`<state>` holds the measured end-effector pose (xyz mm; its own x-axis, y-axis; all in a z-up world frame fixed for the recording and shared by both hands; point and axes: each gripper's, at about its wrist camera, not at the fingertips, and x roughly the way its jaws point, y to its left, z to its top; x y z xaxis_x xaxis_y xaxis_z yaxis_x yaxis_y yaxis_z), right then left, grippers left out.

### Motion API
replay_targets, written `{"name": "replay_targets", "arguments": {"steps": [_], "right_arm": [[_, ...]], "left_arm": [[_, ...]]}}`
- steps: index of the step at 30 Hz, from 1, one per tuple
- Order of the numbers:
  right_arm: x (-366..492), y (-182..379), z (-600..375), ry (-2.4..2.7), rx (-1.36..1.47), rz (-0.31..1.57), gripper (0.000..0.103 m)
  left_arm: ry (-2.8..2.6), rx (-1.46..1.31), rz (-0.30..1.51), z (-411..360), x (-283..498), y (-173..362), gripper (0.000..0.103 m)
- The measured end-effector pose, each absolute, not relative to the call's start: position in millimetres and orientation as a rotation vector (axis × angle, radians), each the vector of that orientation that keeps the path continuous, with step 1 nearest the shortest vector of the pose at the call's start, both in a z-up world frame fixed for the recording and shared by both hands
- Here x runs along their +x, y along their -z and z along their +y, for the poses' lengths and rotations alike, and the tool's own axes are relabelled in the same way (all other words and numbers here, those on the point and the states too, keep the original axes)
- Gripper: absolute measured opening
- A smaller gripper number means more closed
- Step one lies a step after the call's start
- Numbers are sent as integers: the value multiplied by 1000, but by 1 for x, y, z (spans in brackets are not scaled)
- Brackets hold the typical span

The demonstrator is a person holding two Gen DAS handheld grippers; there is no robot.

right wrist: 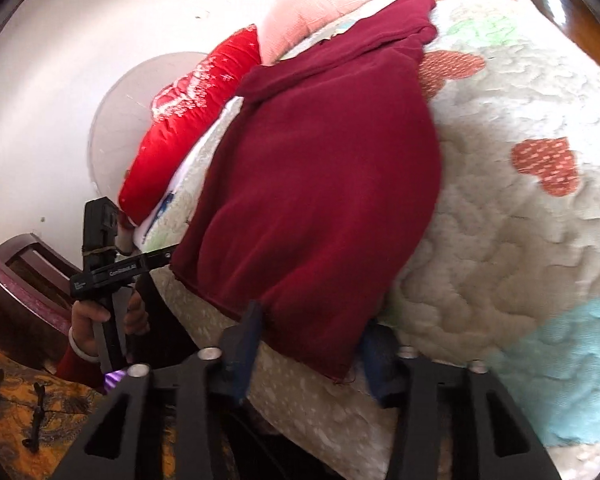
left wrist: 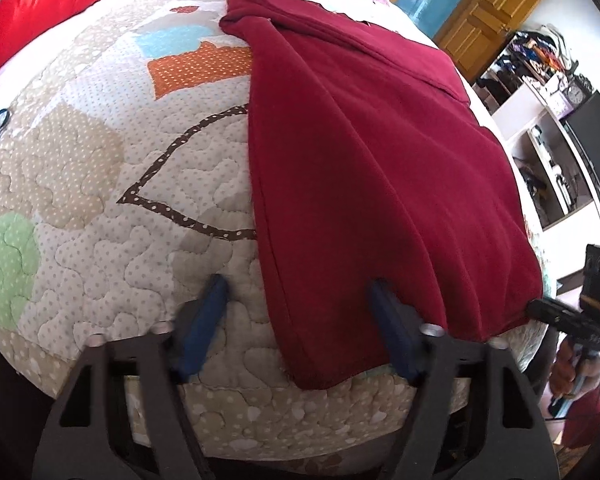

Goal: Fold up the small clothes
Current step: 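Grasp the sweater hem with the left gripper while the right gripper grasps it too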

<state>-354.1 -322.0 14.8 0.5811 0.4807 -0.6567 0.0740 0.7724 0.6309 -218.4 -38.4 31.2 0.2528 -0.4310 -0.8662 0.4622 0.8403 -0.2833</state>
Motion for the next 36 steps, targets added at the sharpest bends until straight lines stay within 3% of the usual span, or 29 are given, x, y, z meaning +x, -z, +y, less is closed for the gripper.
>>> {"name": "replay_targets", "arguments": {"steps": [1, 3, 4, 22, 32, 36], "right_arm": [[-352, -13, -320, -267, 672, 933, 18], [-348, -11, -317, -281, 676, 935, 15], [-347, -12, -317, -290, 680, 927, 14], [-312, -89, -340, -398, 680, 650, 14], [-207, -136, -407, -283, 585, 502, 14], [-150, -133, -443, -187, 607, 519, 14]], "left_arm": [[595, 35, 1162, -36, -218, -32, 45], [617, 10, 1167, -32, -217, -33, 11], [650, -12, 1181, -29, -216, -35, 7], [652, -167, 1017, 22, -185, -111, 6], [661, -164, 785, -52, -65, -175, 6], [623, -131, 784, -94, 2, -173, 6]]}}
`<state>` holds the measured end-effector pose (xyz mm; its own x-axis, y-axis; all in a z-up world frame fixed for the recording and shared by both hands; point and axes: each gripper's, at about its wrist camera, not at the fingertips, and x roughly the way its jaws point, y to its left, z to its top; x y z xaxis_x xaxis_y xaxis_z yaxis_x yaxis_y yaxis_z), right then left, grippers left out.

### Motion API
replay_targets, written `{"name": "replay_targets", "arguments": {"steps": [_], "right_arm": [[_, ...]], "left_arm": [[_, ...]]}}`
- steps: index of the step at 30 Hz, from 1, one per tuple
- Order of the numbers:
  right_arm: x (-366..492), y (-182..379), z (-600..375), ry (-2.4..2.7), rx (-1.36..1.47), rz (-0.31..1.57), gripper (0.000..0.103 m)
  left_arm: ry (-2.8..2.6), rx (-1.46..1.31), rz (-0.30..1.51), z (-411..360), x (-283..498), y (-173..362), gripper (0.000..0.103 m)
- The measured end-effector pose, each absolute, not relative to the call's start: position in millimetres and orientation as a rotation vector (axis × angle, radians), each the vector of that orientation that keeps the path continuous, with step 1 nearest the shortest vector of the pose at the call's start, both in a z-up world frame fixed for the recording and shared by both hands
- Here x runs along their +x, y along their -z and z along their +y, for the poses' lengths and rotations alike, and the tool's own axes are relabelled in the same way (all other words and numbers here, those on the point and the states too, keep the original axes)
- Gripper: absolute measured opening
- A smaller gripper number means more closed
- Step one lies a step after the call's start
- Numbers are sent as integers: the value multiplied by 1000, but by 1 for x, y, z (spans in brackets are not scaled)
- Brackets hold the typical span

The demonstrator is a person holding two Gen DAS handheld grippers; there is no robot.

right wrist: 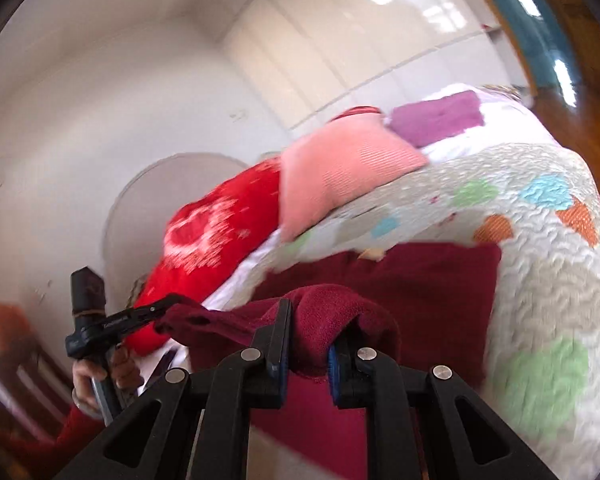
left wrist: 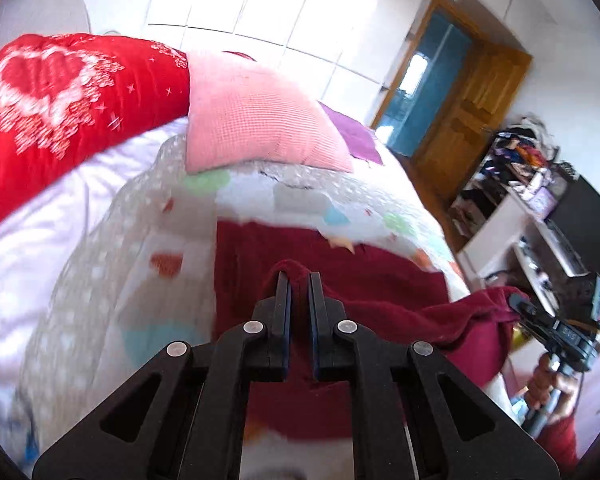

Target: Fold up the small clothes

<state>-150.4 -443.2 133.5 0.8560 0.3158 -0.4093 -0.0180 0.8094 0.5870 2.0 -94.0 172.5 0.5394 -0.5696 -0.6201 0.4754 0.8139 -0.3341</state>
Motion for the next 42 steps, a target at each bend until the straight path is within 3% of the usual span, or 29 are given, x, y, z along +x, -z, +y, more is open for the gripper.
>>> {"name": "replay_targets", "arguments": {"steps": [8, 9, 10, 12, 14, 15, 18, 23, 24, 27, 33, 35, 36, 37, 38, 42], "right_arm": [[-34, -66, -512, 16, 736, 665, 16], [-27, -54, -516, 44, 753, 692, 24], [-22, -47, -519, 56, 755, 701, 39], [-21, -51, -521, 50, 740, 654, 54], [-27, -66, -522, 82, 694, 613, 57], [-30, -73, -523, 103, 672, 614, 57], [-48, -87, -526, 110, 677, 619, 57], [-78, -80, -498, 90, 576, 714, 57], [-79, -75, -492, 82, 538, 730, 56], [-72, -53, -482, 199, 381, 844, 8], [-72, -48, -516, 248, 607, 784, 9], [-79, -61, -502, 234, 575, 753, 12], [-84, -68, -493, 228, 560, 741, 25], [-91, -75, -485, 213, 556, 724, 45], [-99, -83, -476, 180, 567, 698, 52], [-121, -92, -445, 66, 578, 696, 54]], "left_arm": [[496, -127, 965, -154, 115, -106, 6], [490, -128, 971, -155, 120, -103, 6], [504, -129, 976, -156, 125, -101, 6], [532, -121, 979, -158, 127, -104, 10], [541, -104, 965, -155, 125, -110, 20], [527, -89, 939, -152, 121, -116, 34], [548, -112, 885, -136, 111, -130, 58], [623, -111, 887, -104, 62, -132, 59], [632, -90, 886, -101, 50, -130, 59], [671, -35, 907, -96, 12, -115, 59], [728, 2, 910, -91, -33, -91, 59], [737, 26, 899, -93, -40, -86, 59], [744, 35, 893, -93, -43, -84, 59], [748, 45, 888, -94, -44, -82, 59], [748, 59, 882, -96, -44, -81, 59], [768, 53, 863, -102, -35, -77, 59]]}}
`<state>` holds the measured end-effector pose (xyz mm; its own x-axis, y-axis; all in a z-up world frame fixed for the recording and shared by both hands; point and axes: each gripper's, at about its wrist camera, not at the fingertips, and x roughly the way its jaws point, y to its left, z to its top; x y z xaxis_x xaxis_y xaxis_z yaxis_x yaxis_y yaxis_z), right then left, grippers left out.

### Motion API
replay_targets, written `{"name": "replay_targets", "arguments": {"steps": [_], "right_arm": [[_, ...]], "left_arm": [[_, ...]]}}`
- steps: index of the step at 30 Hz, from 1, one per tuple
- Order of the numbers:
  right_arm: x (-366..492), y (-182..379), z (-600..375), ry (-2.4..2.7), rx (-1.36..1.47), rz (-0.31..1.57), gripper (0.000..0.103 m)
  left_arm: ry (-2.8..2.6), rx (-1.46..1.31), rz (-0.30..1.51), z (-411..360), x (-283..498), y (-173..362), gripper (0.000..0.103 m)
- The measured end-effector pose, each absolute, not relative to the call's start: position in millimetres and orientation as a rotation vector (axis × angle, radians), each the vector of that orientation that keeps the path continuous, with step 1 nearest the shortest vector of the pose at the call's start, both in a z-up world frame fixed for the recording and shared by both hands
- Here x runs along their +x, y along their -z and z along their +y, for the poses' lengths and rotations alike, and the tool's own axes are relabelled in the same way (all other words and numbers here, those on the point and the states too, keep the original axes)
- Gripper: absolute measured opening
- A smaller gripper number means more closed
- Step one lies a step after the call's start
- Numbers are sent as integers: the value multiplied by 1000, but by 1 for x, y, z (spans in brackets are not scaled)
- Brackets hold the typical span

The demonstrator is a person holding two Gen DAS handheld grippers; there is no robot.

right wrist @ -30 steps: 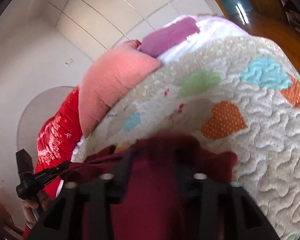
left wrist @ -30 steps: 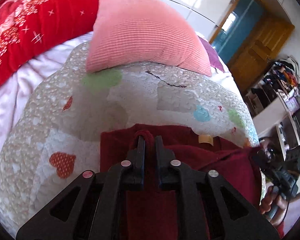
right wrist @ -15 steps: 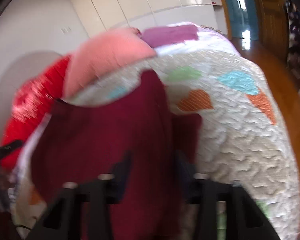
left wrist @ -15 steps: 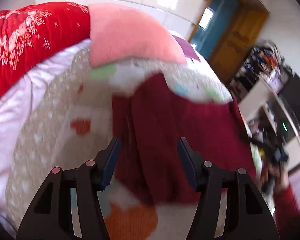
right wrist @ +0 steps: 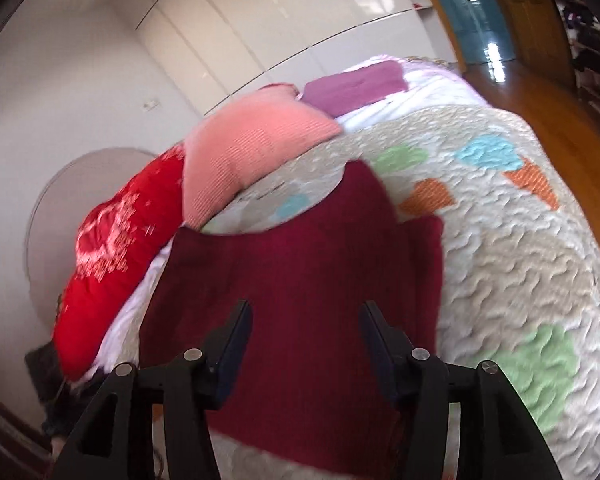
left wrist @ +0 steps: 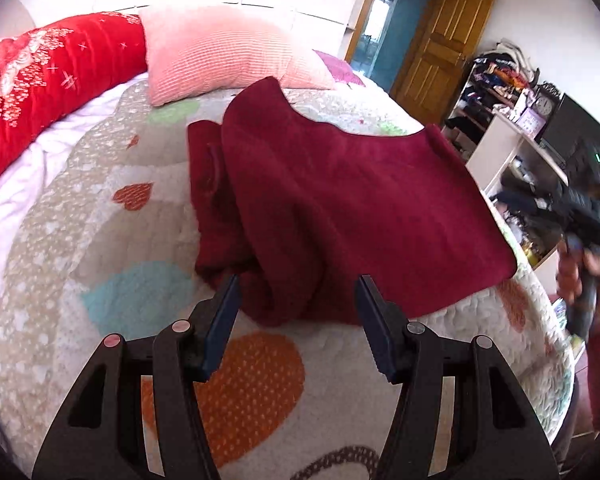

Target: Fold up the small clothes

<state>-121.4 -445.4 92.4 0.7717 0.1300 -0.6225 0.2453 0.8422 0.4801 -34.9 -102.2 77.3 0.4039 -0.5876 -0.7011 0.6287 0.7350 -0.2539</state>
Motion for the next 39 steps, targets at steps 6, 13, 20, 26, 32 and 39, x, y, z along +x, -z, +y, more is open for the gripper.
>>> {"name": "replay_targets", "arguments": {"steps": [6, 13, 20, 26, 32, 39], "right_arm": [[-143, -79, -426, 83, 522, 767, 54], [-171, -78, -440, 97, 572, 753, 54], [-184, -63, -437, 153, 540, 793, 57], [-174, -49, -429, 64, 514, 807, 28], [-179, -53, -429, 90, 431, 870, 10], [-177, -88, -440, 111, 413, 705, 45]], "left_arm": [[831, 42, 980, -109, -17, -56, 17], [811, 36, 971, -74, -12, -65, 6], [800, 33, 964, -61, -22, -60, 6], [783, 41, 970, -60, -25, -56, 6], [764, 57, 952, -58, -27, -60, 6], [704, 126, 894, -66, -38, -88, 8]]}}
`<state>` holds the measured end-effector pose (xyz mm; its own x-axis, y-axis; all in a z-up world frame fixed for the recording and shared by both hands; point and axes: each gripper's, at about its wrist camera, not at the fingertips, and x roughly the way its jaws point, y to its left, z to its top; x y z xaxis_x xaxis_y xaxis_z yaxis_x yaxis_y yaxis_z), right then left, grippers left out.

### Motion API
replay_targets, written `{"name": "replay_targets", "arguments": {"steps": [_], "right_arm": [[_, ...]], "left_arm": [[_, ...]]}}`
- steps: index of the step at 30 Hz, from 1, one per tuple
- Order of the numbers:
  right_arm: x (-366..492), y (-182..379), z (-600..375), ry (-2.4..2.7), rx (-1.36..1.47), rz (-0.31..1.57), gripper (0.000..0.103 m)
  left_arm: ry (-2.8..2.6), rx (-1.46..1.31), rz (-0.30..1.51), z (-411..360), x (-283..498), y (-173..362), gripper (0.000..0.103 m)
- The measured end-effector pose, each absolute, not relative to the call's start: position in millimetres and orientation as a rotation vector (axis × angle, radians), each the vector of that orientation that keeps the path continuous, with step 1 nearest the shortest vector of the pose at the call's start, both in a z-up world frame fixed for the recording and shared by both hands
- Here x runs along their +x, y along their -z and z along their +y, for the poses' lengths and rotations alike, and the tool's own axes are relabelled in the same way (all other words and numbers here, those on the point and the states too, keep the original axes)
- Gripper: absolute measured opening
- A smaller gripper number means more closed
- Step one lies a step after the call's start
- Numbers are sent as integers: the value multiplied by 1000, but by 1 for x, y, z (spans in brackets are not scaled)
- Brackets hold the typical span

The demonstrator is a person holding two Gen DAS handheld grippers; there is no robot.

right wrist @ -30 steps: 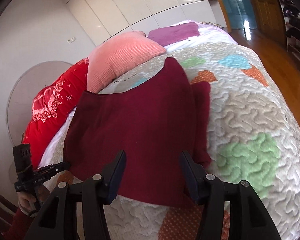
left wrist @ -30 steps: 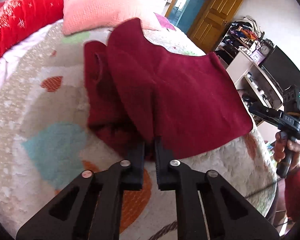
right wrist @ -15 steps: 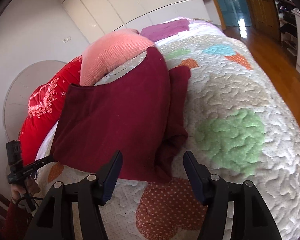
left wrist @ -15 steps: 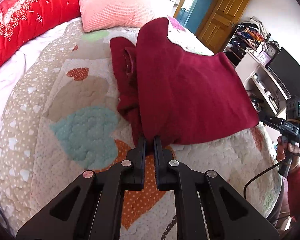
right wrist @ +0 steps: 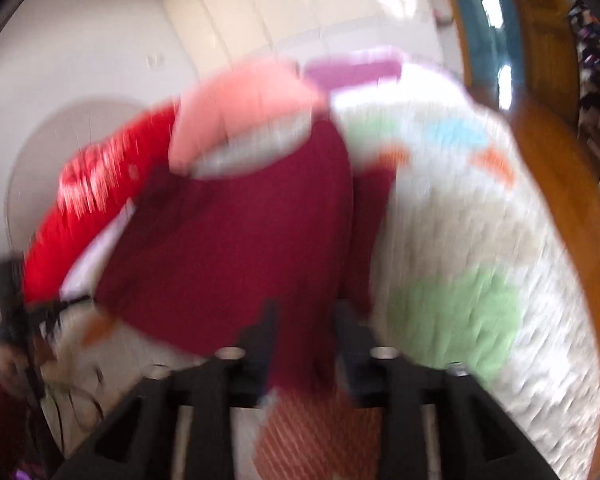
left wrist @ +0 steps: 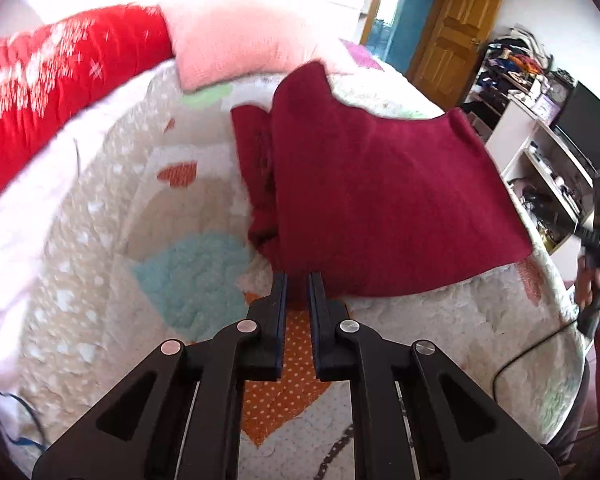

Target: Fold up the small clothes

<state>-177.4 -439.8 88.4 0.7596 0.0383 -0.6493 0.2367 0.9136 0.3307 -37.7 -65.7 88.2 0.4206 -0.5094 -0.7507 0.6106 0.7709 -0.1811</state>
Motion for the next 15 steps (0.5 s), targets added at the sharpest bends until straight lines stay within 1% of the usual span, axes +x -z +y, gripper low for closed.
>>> {"name": "replay_targets", "arguments": {"steps": [1, 2, 4, 5, 6, 10, 15], "right_arm": [[-176, -100, -443, 102, 431, 645, 50], [-170, -110, -447, 89, 451, 600, 50], [-143, -122, -453, 82, 454, 591, 50], [-129, -123, -453, 86, 440, 598, 50], [-116, -122, -453, 94, 426, 608, 50], [-61, -106, -466, 110, 460, 678, 43], [-14, -78, -491, 210, 532, 757, 41]], "left_arm": [[704, 126, 882, -66, -37, -94, 8], [700, 128, 869, -68, -35, -101, 8], [712, 137, 852, -76, -28, -113, 22], [712, 141, 840, -83, -23, -118, 35], [701, 140, 823, -91, -17, -123, 44], [703, 97, 813, -128, 18, -131, 45], [629, 83, 830, -181, 76, -122, 45]]}}
